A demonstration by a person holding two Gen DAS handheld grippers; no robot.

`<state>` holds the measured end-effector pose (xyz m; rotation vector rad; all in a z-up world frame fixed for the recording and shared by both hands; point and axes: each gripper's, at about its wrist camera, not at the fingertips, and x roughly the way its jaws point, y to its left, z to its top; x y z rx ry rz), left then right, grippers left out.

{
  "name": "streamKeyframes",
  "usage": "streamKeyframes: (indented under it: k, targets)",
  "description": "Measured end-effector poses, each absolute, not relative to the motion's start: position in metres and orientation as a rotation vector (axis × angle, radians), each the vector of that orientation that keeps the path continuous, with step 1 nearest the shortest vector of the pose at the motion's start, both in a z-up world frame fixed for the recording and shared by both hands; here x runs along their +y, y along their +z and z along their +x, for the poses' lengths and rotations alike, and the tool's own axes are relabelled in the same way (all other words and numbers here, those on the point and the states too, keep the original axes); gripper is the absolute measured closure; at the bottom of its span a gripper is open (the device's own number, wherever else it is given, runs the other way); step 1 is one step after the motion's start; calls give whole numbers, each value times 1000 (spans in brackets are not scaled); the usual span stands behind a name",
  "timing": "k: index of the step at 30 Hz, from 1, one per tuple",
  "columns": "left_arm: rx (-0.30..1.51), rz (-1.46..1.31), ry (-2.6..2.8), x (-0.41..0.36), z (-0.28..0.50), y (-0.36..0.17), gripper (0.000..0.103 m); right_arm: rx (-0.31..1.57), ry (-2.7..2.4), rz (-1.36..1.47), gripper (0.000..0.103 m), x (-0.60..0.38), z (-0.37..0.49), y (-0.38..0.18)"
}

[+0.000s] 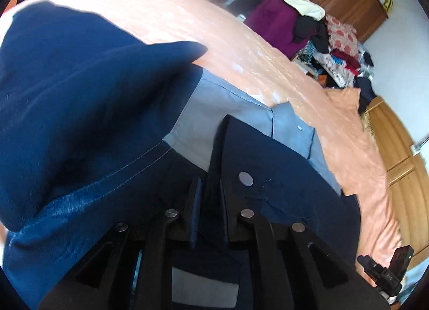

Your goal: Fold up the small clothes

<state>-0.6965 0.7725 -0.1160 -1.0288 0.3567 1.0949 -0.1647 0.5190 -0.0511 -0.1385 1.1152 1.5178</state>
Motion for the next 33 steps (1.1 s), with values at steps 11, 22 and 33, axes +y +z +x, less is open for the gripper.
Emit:
streamKeyframes:
  k: [11, 22, 33]
  targets:
    - [319, -1000, 1089, 764, -697, -122, 88, 1213, 1548, -322, 61, 678, -120, -88]
    - [302, -995, 1075, 762, -700, -126, 80, 1114, 1582, -224, 59, 630, -124, -52]
    - [321, -984, 984, 741, -688, -107, 56, 1115, 1594, -294, 57, 527, -185, -91]
